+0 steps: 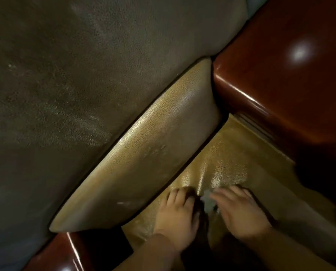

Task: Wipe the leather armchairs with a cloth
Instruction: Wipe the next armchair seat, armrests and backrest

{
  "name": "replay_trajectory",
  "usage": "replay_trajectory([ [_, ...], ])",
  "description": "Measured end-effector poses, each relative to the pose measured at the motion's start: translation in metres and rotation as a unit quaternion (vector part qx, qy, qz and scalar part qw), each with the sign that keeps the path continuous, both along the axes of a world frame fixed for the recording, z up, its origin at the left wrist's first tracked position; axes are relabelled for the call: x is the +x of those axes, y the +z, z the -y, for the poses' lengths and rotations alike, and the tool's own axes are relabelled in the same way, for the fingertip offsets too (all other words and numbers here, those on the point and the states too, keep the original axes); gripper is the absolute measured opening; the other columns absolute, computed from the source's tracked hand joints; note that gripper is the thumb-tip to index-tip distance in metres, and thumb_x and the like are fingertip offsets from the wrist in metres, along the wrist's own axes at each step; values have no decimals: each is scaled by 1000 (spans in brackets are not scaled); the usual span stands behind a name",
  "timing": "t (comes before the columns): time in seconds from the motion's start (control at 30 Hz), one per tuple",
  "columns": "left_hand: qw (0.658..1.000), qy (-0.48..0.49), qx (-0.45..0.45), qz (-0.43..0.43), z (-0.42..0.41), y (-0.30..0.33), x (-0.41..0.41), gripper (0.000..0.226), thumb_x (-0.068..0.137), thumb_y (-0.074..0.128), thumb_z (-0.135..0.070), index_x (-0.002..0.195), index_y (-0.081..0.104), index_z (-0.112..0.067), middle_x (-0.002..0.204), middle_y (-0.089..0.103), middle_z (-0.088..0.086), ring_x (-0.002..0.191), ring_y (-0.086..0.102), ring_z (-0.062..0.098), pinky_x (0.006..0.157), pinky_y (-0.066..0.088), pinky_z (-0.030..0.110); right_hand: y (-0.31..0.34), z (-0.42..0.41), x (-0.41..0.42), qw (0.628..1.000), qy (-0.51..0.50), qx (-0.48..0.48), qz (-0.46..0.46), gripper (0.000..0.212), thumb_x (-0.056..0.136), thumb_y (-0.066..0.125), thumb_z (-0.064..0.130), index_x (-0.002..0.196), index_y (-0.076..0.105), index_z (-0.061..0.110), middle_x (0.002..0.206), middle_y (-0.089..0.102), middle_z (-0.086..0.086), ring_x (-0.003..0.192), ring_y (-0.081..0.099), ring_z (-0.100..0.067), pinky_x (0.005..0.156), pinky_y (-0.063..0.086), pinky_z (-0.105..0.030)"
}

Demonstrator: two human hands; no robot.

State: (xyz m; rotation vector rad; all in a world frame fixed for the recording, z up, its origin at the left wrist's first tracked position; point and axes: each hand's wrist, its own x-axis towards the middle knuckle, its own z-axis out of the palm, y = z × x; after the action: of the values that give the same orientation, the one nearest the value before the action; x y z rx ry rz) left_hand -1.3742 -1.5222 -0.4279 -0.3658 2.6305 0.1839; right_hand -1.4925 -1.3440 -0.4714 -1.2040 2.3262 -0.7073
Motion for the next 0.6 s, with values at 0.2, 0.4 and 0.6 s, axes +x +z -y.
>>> replay_trajectory([
  [0.2, 939, -225, -107, -238, 126, 101, -92, 67, 93, 61, -39, 152, 53, -9, 162, 45, 14, 154, 36, 37, 130, 20, 52, 69, 121, -66, 857, -387, -241, 240, 64, 97, 26, 66, 158, 31, 44, 161, 34, 14, 144, 33, 9, 116, 36, -25],
  [0.4, 908, -336, -141, -207, 169, 91, -110, 84, 96, 62, -46, 159, 37, 3, 169, 27, 25, 158, 27, 40, 129, 24, 51, 39, 176, -25, 970, -193, -104, 105, 80, 102, 17, 57, 153, -37, 29, 165, -39, -4, 155, -29, -27, 129, 4, -51],
  [0.6, 902, -338, -122, -240, 171, 81, -108, 85, 96, 59, -42, 161, 31, 6, 171, 20, 26, 159, 23, 42, 129, 23, 53, 34, 172, -82, 957, -227, -180, -22, 66, 109, 17, 46, 165, 7, 13, 172, 0, -23, 159, -2, -42, 124, 21, -64],
])
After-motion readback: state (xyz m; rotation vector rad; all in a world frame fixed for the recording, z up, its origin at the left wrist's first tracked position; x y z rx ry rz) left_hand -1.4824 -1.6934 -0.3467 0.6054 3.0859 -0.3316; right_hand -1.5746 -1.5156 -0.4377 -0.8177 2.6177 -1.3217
